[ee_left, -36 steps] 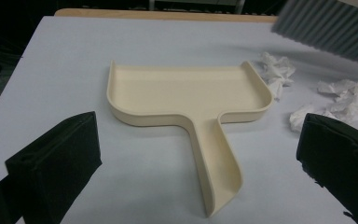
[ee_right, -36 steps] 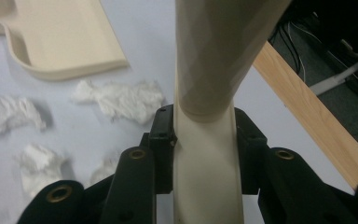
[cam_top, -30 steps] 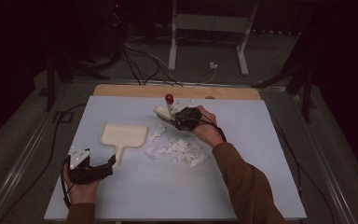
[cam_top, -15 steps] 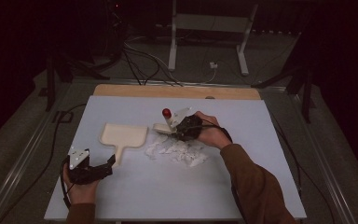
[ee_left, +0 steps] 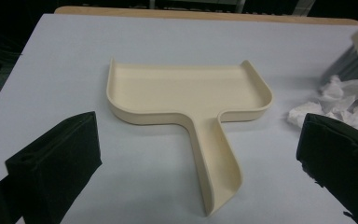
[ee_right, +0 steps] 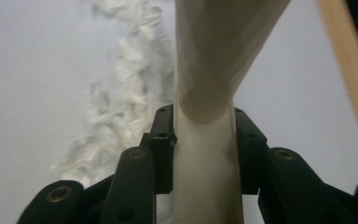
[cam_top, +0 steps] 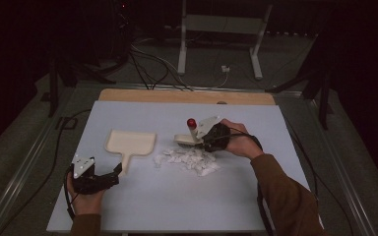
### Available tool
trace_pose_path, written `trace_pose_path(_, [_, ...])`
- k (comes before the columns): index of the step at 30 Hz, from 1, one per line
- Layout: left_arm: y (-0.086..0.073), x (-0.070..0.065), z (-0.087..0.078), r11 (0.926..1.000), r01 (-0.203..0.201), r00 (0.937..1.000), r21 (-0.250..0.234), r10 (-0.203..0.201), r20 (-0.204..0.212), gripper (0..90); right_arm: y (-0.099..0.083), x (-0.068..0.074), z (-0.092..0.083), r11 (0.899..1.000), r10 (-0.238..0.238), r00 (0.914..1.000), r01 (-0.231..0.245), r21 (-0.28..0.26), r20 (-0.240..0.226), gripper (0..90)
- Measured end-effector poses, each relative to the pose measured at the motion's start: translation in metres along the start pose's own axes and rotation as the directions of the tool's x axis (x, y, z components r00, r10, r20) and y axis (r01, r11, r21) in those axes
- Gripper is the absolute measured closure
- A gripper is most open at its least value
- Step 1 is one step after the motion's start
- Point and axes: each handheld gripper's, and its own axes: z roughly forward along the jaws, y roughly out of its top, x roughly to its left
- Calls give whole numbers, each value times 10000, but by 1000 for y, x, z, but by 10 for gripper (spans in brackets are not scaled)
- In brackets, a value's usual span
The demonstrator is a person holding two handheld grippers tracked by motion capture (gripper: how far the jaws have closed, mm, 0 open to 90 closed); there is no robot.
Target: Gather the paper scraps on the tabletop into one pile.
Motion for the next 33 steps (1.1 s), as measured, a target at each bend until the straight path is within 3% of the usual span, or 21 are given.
trace_pose_path(6, [0,1,0,10000,28,10000,3,-28,-2,4,7,-6,-8,9928,888,9934,-824,-865,728,668])
trace_pose_path(9, [0,1,-1,10000,36,10000,1,-36,-3,5,13,-6,-12,9799,1574,9844,-1459,-1358,785,668])
trace_pose_path(12, [0,1,0,10000,29,10000,2,-29,6,5,19,-4,-16,9601,2279,9723,-2154,-1786,525,668])
trace_pose_path(18, [0,1,0,10000,24,10000,16,-24,25,4,29,3,-21,9268,3058,9514,-3063,-2174,-367,668])
trace_pose_path(19, [0,1,0,10000,24,10000,17,-24,25,5,31,5,-22,9181,3272,9436,-3299,-2198,-500,668])
trace_pose_path(22, [0,1,0,10000,23,10000,7,-23,29,5,34,9,-22,9021,3591,9310,-3641,-2316,-648,668])
trace_pose_path(26, [0,1,0,10000,29,10000,7,-29,33,5,37,15,-18,8815,4065,9116,-4091,-2359,-620,668])
trace_pose_path(31, [0,1,0,10000,42,10000,3,-42,15,5,43,23,-10,8384,4836,8711,-4891,-2404,-855,668])
trace_pose_path(33, [0,2,-1,10000,78,10000,-32,-78,21,5,46,27,-8,8117,5254,8447,-5336,-2376,-1022,668])
